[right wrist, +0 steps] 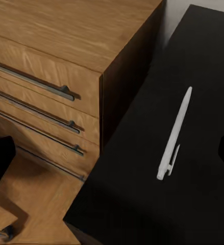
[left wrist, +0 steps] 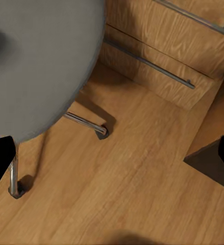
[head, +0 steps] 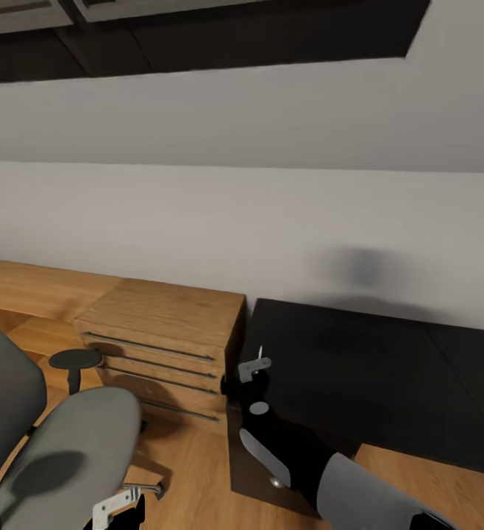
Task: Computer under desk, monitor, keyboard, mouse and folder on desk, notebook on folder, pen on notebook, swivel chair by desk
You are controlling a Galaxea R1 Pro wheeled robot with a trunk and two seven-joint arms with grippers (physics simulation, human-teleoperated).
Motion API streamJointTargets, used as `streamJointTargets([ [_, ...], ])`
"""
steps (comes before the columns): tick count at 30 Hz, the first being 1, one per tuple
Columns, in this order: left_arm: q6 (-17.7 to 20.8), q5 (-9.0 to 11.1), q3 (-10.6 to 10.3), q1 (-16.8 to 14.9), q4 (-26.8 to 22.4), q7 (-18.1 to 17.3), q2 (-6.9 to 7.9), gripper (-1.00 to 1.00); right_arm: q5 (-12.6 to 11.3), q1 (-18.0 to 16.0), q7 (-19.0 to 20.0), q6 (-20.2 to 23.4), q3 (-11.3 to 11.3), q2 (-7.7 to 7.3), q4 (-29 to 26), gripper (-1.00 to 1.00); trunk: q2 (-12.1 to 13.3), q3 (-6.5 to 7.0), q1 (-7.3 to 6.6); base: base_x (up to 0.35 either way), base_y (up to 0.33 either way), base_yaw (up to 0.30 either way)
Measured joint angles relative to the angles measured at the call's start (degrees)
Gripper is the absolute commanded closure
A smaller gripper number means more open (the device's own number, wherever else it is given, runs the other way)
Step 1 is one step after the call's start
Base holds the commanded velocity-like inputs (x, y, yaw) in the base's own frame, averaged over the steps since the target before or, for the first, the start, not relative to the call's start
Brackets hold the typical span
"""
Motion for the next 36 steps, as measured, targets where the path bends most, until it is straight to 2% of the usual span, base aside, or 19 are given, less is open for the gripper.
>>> streamJointTargets([
  [6, 0.05, -0.07, -0.06, 0.50, 0.04, -0.02, 0.00, -1.00, 0.09, -0.25, 3.10, -1.57, -2.94, 0.10, 4.98, -1.00, 0.00, 0.00, 0.02, 0.042, 0.044, 0.000],
  [15, -0.01, -0.09, -0.13, 0.56, 1.42, -0.11, 0.00, -1.00, -0.13, -3.47, 3.59, -1.70, -4.39, 0.09, 13.01, -1.00, 0.00, 0.00, 0.02, 0.004, 0.004, 0.000],
  [16, -0.06, -0.09, -0.14, 0.57, 1.52, -0.14, 0.00, -1.00, -0.18, -3.97, 3.63, -1.52, -5.61, 0.09, 14.55, -1.00, 0.00, 0.00, 0.02, 0.000, 0.000, 0.000],
  [20, -0.14, -0.09, -0.16, 0.61, 1.51, -0.26, 0.00, -1.00, -0.28, -5.27, 4.00, -1.45, -6.61, 0.11, 17.22, -1.00, 0.00, 0.00, 0.02, 0.032, 0.000, 0.000],
  [26, -0.17, -0.02, -0.29, 0.66, 1.51, -0.35, 0.08, -1.00, -0.32, -6.24, 8.19, -0.96, -6.92, 0.23, 20.24, -1.00, -0.01, 0.00, 0.00, 0.241, 0.000, 0.000],
  [36, -0.15, 0.00, -0.25, 0.66, 1.50, -0.35, 0.08, -1.00, -0.36, -6.51, 8.32, -0.81, -6.93, 0.26, 20.38, -1.00, 0.00, 0.00, 0.00, 0.100, 0.032, 0.000],
])
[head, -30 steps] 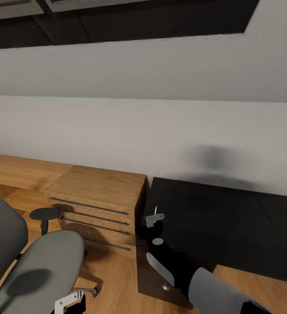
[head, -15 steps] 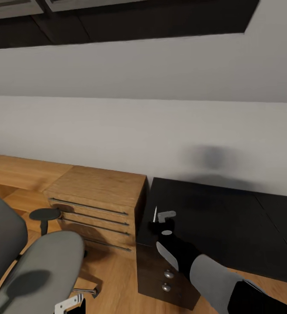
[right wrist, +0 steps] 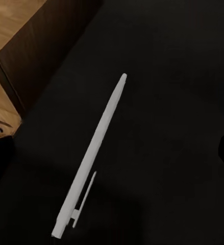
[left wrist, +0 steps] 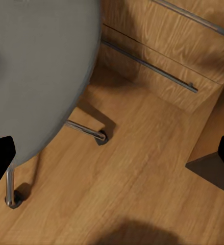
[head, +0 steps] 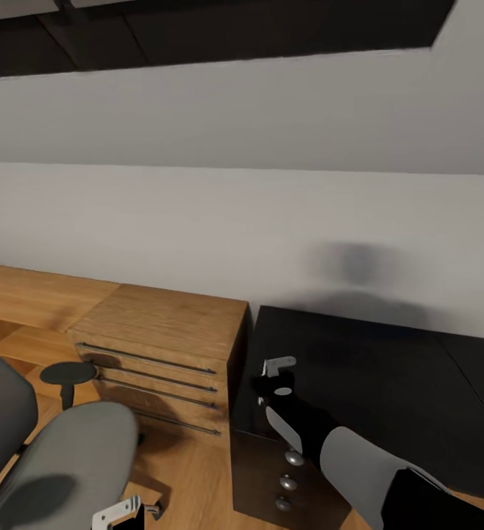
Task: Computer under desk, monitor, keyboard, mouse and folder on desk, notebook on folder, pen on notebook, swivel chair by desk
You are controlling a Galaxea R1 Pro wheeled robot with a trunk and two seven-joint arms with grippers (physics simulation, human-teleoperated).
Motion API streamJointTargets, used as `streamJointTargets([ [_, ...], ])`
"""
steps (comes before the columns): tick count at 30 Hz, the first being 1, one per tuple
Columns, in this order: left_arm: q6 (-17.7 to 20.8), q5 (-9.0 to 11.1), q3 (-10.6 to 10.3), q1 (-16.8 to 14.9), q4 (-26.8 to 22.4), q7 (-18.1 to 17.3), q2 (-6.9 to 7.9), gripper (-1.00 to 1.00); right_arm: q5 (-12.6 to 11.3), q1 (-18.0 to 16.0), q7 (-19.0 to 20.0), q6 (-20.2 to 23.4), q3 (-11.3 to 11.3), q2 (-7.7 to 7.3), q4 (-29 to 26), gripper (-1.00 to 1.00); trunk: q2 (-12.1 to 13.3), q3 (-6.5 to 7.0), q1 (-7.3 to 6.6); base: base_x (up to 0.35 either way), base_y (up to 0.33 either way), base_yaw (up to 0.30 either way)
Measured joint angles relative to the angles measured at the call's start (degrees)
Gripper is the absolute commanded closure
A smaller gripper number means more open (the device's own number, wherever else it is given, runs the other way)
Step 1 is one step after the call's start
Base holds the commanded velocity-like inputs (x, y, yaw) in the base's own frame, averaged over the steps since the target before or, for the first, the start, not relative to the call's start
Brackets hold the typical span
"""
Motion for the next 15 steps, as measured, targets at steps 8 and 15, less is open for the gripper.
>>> streamJointTargets([
  [8, 0.34, 0.08, -0.17, 0.00, -1.10, -0.02, -0.05, -1.00, -0.29, -0.10, -0.08, 5.44, -0.11, 0.05, -0.60, -1.00, 0.00, 0.00, 0.02, 0.047, 0.024, 0.000],
  [15, 6.80, 0.18, -0.27, 0.00, -8.38, -0.12, 0.16, -1.00, -0.30, -0.10, -0.18, 9.35, -2.00, 0.04, -2.56, -1.00, -2.79, -1.25, 1.55, 0.000, 0.000, 0.000],
])
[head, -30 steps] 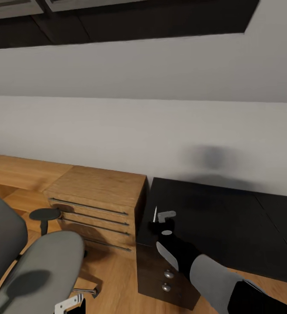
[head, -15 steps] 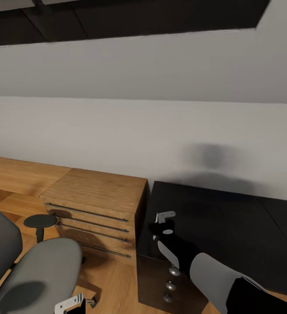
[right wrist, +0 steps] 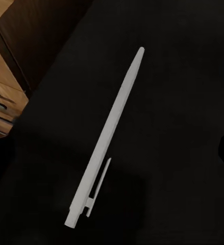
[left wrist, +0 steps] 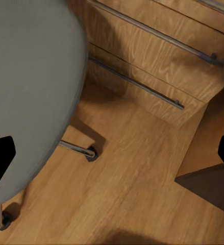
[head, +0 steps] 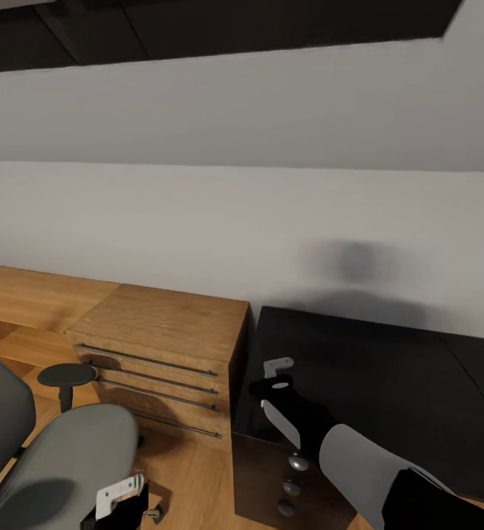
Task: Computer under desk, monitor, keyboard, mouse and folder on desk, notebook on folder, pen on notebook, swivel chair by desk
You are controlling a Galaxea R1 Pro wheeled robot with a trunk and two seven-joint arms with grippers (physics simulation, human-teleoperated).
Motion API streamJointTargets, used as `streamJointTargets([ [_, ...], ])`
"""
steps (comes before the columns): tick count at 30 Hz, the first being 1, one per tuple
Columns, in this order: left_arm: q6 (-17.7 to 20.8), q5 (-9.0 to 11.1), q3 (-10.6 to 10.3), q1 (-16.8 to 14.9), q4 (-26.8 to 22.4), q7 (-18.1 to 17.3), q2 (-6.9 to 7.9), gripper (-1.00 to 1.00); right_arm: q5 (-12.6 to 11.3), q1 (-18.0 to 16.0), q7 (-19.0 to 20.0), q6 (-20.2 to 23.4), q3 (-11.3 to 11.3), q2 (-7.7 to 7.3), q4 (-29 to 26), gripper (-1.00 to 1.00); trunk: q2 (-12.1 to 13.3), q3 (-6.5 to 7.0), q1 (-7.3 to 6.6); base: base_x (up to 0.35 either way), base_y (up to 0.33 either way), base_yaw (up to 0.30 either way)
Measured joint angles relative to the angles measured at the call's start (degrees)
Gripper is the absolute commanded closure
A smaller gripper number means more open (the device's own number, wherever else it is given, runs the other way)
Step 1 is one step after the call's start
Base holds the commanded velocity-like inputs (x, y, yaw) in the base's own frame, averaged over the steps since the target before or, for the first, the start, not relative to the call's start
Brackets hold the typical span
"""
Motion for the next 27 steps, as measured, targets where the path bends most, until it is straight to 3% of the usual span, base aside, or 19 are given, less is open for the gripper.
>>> streamJointTargets([
  [6, 15.65, 0.42, 0.33, 0.01, -12.93, 0.00, 0.08, -1.00, 0.04, 0.00, 0.03, -0.06, -0.76, -0.06, -2.05, -1.00, -2.41, -1.08, 1.32, 0.000, 0.000, 0.000],
  [7, 19.15, 1.01, 0.50, 0.01, -16.02, 0.01, 0.05, -1.00, 0.06, 0.00, 0.00, -0.06, -0.83, -0.11, -2.76, -1.00, -2.81, -1.26, 1.54, 0.000, 0.000, 0.000],
  [10, 23.44, 2.12, 0.66, 0.02, -19.63, 0.03, -0.03, -1.00, 0.05, 0.00, -0.03, -0.03, -0.88, -0.15, -3.43, -1.00, -4.01, -1.80, 2.20, 0.000, 0.000, 0.000],
  [12, 27.13, 4.34, 0.70, 0.02, -22.35, 0.11, -0.37, -1.00, 0.04, 0.00, -0.05, 0.07, -1.01, -0.19, -3.89, -1.00, -4.82, -2.16, 2.64, 0.000, 0.000, 0.000],
  [15, 28.49, 7.19, 0.71, 0.02, -23.53, 0.33, -2.46, -1.00, 0.04, 0.00, -0.08, 0.20, -1.08, -0.22, -4.06, -1.00, -6.02, -2.70, 3.30, 0.000, 0.000, 0.000],
  [17, 28.84, 8.33, 2.21, 0.02, -23.98, 0.46, -3.89, -1.00, 0.06, 0.00, -0.06, 0.25, -2.31, -0.32, -4.11, -1.00, -6.82, -3.06, 3.74, 0.000, 0.000, 0.000],
  [20, 28.90, 8.51, 4.08, 0.02, -24.00, 0.46, -4.16, -1.00, 0.05, 0.00, -0.04, 0.31, -4.01, -0.38, -4.06, -1.00, -8.03, -3.60, 4.40, 0.000, 0.000, 0.000],
  [21, 28.81, 8.54, 5.00, 0.02, -24.07, 0.39, -4.17, -1.00, -0.02, -0.01, 0.09, 0.40, -6.17, -0.48, -3.84, -1.00, -8.43, -3.78, 4.62, 0.000, 0.000, 0.000],
  [27, 28.49, 8.47, 5.56, 0.02, -24.14, 0.38, -4.10, -1.00, -0.10, -0.01, 0.29, 2.09, -10.66, -0.45, -1.88, -1.00, -10.84, -4.86, 5.93, 0.000, 0.000, 0.000],
])
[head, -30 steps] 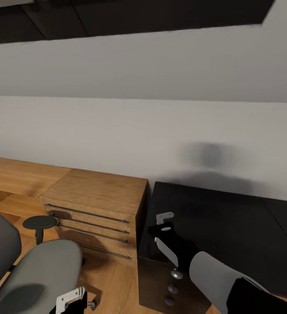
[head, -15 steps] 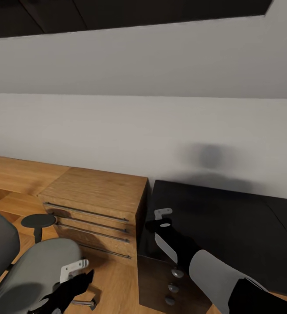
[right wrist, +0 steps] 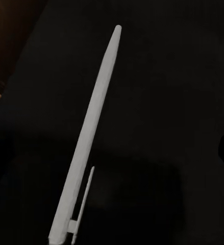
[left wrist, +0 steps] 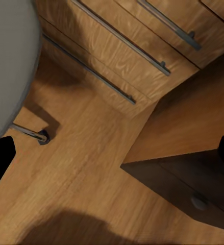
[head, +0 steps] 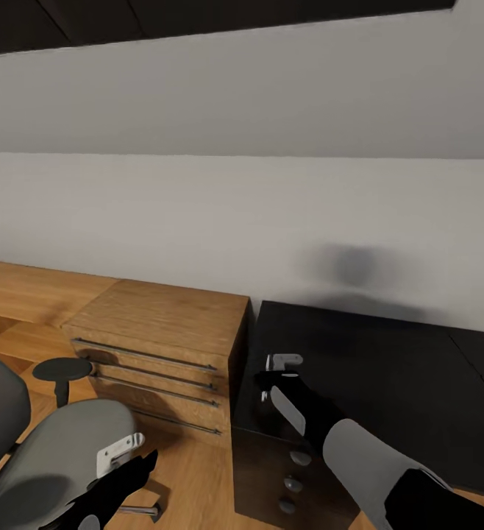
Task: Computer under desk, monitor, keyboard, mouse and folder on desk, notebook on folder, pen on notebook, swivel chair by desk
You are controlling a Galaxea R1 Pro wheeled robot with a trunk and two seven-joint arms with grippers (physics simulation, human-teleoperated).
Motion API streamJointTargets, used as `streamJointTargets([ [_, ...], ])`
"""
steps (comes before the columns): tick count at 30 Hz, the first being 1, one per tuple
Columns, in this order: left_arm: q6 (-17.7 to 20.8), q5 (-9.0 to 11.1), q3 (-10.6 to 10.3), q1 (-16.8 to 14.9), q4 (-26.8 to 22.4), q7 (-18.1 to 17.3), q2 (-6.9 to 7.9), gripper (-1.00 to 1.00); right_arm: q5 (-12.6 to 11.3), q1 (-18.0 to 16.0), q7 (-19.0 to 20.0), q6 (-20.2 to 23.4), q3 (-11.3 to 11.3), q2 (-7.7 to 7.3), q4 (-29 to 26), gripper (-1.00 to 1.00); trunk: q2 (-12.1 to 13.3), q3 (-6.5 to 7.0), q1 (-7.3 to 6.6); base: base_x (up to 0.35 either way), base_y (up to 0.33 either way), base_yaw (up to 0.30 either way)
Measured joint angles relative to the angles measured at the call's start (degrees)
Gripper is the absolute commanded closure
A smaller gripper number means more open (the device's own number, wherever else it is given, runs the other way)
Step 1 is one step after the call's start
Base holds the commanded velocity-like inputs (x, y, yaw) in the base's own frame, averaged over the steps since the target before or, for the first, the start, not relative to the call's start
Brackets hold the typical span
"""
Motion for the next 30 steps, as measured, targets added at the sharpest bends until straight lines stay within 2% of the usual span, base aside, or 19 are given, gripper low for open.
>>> streamJointTargets([
  [4, -0.10, -0.14, 0.04, 0.00, 0.00, 0.10, 0.06, -1.00, -0.03, 0.00, 0.07, 1.59, -0.38, 0.02, 0.24, -1.00, -1.61, -0.72, 0.88, 0.000, 0.000, 0.000],
  [17, -0.64, -0.23, 0.25, 0.00, 0.00, 0.05, 0.09, -1.00, -0.03, 0.00, -0.14, 2.39, -0.49, 0.07, 0.30, -1.00, -6.82, -3.05, 3.74, 0.000, 0.000, 0.000],
  [30, -0.73, -0.23, 0.44, 0.00, 0.00, -0.03, 0.17, -1.00, 0.06, 0.00, -0.21, 3.56, -0.34, 0.17, 0.02, -1.00, -6.84, -3.06, 3.74, 0.000, 0.000, 0.000],
])
